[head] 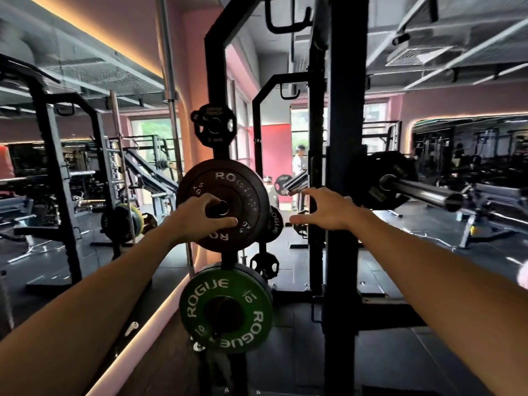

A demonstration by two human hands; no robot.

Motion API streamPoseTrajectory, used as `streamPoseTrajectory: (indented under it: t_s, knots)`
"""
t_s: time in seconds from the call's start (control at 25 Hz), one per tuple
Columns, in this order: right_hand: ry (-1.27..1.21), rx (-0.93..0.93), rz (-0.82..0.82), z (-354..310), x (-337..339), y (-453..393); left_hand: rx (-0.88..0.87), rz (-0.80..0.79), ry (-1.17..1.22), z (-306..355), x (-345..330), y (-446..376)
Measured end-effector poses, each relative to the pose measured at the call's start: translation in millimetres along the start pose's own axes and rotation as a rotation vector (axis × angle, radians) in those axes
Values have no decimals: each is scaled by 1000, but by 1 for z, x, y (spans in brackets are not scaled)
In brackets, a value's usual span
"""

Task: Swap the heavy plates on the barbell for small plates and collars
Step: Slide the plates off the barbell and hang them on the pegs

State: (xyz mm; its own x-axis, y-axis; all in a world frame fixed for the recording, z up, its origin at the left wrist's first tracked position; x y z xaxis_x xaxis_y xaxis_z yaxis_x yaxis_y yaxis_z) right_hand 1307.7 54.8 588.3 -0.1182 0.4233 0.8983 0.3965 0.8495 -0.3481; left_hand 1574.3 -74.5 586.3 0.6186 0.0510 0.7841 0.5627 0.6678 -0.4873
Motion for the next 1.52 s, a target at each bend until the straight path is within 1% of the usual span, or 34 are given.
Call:
streamPoseTrajectory:
  t_s: [0.16,0.36,0.52,0.6,0.72,0.84,0.96,1.12,1.32,1.52]
  knots:
    - [5,-53,17,53,42,45,-52,-38,11,68,-22,3]
    - [52,-128,51,142,93,91,-107,-80,23,166,-62,-3]
    - [57,-156,56,210,125,116,-111,-99,87,240,-105,-9]
    - [38,-170,48,247,138,124,-99,-82,118,273,-129,-17]
    - [4,-165,29,299,148,128,-65,-59,115,307,-160,-30]
    - [-71,-166,10,338,151,120,-50,-58,106,322,-181,-46]
    - [-30,-187,-2,372,147,95,-40,-46,95,327,-198,-71]
    - [-6,-222,31,401,136,53,-34,-19,58,328,-222,-121]
    - [-55,-257,41,439,109,-27,-74,9,46,313,-274,-215]
    - [-36,-275,44,468,77,-116,-56,39,33,296,-317,-309]
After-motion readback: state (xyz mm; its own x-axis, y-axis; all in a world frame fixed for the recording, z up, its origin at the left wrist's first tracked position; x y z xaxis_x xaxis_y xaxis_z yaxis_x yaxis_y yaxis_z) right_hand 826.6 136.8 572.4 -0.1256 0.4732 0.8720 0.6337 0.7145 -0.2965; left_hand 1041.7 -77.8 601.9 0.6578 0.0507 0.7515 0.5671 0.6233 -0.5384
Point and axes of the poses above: each hand's wrist, its own y-axis away from the middle knuckle, its own x-axis out of the back of the hand, z = x × y, the point moved 2 cm from there along -y, towards the middle knuckle, and after that the axes turned 4 degrees about -x, right-handed, at the moved point
